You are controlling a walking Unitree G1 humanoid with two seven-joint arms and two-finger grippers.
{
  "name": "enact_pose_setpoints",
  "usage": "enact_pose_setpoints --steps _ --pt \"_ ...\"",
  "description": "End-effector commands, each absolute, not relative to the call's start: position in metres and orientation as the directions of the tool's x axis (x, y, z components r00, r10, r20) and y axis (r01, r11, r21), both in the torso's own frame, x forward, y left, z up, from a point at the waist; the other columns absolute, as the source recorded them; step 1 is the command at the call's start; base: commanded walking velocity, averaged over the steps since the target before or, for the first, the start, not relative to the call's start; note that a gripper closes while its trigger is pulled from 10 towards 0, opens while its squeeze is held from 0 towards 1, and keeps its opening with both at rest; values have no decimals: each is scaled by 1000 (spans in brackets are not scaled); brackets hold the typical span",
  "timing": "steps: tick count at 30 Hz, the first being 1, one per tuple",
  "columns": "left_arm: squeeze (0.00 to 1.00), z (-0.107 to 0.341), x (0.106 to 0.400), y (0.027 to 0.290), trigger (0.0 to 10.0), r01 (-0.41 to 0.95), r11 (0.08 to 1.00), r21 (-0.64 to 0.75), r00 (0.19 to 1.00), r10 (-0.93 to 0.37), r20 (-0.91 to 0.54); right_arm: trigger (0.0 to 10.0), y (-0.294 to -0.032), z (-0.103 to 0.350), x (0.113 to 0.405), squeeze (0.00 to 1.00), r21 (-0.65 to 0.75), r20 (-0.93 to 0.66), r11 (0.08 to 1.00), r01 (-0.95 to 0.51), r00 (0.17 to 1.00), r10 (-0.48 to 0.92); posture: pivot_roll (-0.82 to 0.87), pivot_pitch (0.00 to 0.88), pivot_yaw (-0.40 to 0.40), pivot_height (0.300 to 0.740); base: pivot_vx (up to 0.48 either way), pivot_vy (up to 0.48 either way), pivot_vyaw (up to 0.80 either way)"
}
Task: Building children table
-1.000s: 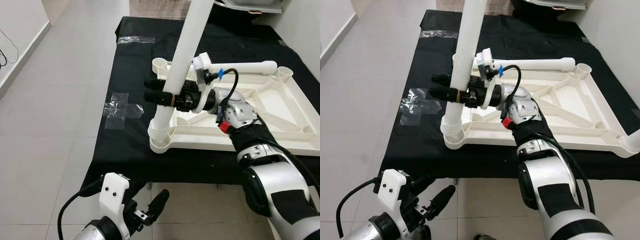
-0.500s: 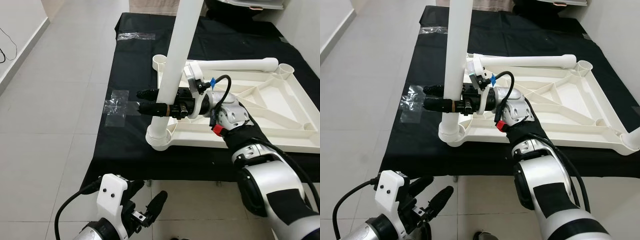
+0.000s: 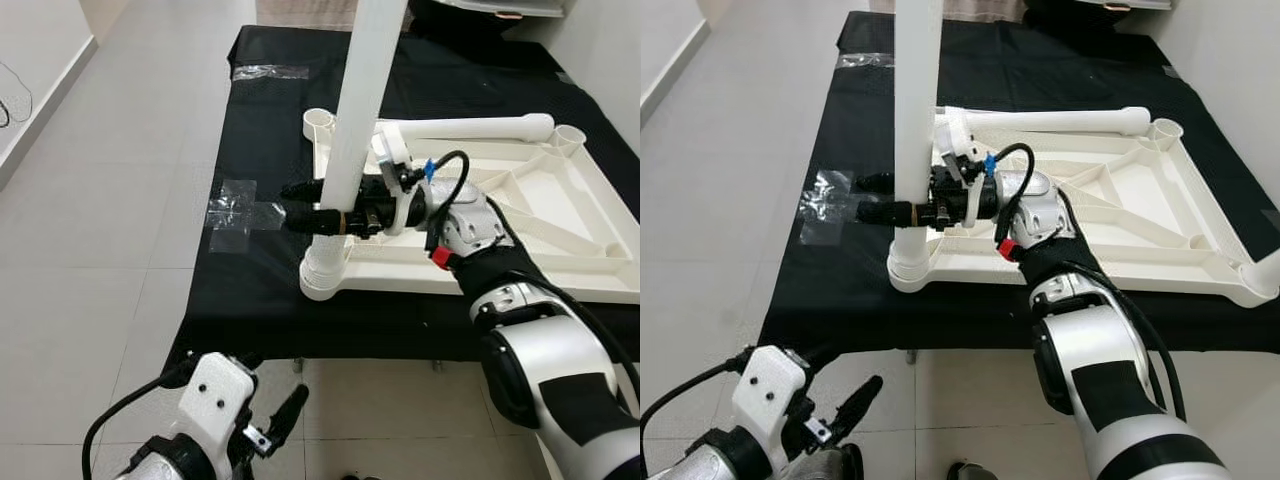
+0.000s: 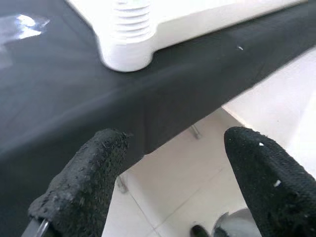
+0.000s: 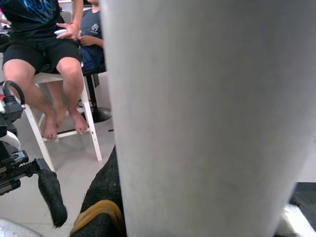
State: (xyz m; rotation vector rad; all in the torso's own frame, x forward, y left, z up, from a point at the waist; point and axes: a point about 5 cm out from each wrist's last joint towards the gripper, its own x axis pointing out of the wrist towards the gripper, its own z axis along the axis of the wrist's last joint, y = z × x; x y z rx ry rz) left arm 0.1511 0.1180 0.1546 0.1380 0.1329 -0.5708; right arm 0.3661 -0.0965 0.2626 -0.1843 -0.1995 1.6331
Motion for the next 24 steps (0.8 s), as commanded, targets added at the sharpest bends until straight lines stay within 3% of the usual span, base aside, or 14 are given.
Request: enact_pose_setpoints --steps 1,9,10,15,16,24 --pt "0 149 149 116 10000 561 823 85 821 -541 -186 10000 -96 249 363 0 -206 -66 -128 -970 -117 991 176 214 -102 740 0 0 0" --pt "0 147 152 115 10000 538 840 78 836 -518 -181 10000 -84 238 361 0 -224 -136 -150 -963 -122 983 176 214 -107 740 0 0 0" --pt "0 146 152 115 10000 528 845 83 843 -509 -176 10000 -81 235 364 0 -240 -141 -88 -967 -55 989 175 214 -109 740 0 0 0" --pt "0 144 153 115 10000 527 845 90 844 -508 -170 10000 -80 233 371 0 -231 -134 24 -973 56 989 167 209 -109 740 0 0 0" --pt "0 144 153 114 10000 528 844 91 844 -510 -169 10000 -82 231 376 0 -215 -114 120 -969 147 983 168 209 -111 740 0 0 0" --pt "0 143 155 114 10000 528 845 89 844 -510 -168 10000 -89 227 385 0 -165 -51 302 -939 314 948 165 207 -110 740 0 0 0"
